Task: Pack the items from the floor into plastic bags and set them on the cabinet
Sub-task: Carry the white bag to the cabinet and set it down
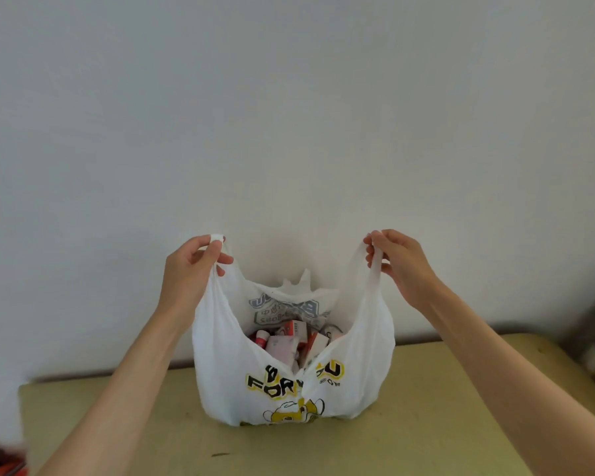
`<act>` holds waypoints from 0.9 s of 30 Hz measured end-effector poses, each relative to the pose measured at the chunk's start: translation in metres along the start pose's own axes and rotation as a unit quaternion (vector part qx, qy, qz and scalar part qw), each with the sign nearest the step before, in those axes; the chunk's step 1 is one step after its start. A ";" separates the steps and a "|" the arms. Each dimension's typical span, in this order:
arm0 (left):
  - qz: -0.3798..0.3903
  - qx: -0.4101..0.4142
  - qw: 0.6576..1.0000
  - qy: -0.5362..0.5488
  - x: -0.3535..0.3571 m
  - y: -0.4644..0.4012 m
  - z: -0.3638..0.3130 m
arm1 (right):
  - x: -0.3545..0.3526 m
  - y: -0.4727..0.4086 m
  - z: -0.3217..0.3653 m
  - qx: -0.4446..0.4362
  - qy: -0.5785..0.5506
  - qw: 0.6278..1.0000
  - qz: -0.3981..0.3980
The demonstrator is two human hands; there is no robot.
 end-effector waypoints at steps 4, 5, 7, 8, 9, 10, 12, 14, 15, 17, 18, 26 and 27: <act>-0.003 -0.021 1.000 -0.005 -0.001 0.008 -0.002 | -0.004 0.001 -0.001 0.005 0.028 1.000 0.007; -0.002 -0.021 1.000 -0.010 -0.001 0.010 -0.003 | -0.005 0.001 0.000 0.004 0.038 0.999 0.003; 0.000 -0.019 1.000 -0.023 -0.001 0.016 -0.006 | -0.009 0.005 0.000 -0.001 0.065 0.998 -0.005; 0.000 -0.019 0.999 -0.025 -0.002 0.020 -0.007 | -0.010 0.007 0.000 -0.004 0.077 0.997 -0.008; -0.002 -0.019 1.000 -0.025 -0.002 0.024 -0.008 | -0.011 0.010 0.000 -0.005 0.087 0.996 -0.011; -0.007 -0.018 0.999 -0.026 -0.002 0.029 -0.008 | -0.013 0.014 -0.001 -0.005 0.097 0.995 -0.015; -0.023 -0.020 0.999 -0.042 -0.001 0.042 -0.004 | -0.017 0.022 -0.004 -0.007 0.126 0.992 -0.026; -0.036 -0.024 0.995 -0.091 0.003 0.059 0.002 | -0.020 0.034 -0.008 -0.019 0.159 0.986 -0.037; -0.045 -0.021 0.991 -0.125 0.006 0.068 0.006 | -0.021 0.041 -0.011 -0.027 0.173 0.984 -0.040; -0.071 -0.003 0.977 -0.202 0.011 0.084 0.008 | -0.023 0.055 -0.021 -0.044 0.203 0.977 -0.040; -0.082 0.010 0.967 -0.241 0.014 0.091 0.008 | -0.023 0.062 -0.027 -0.049 0.223 0.973 -0.035; 0.052 0.210 0.871 -0.441 0.071 0.131 0.014 | -0.037 0.130 -0.065 -0.075 0.453 0.888 -0.026; 0.088 0.216 0.860 -0.454 0.083 0.139 0.019 | -0.040 0.145 -0.070 -0.070 0.471 0.878 -0.035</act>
Point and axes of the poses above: each hand's wrist, its own y-axis away from the middle knuckle, its own x-axis out of the palm, z = x × y, the point moved 5 cm from there along -y, towards the middle knuckle, and after that the axes turned 8 degrees about z, right-handed, at the moved point
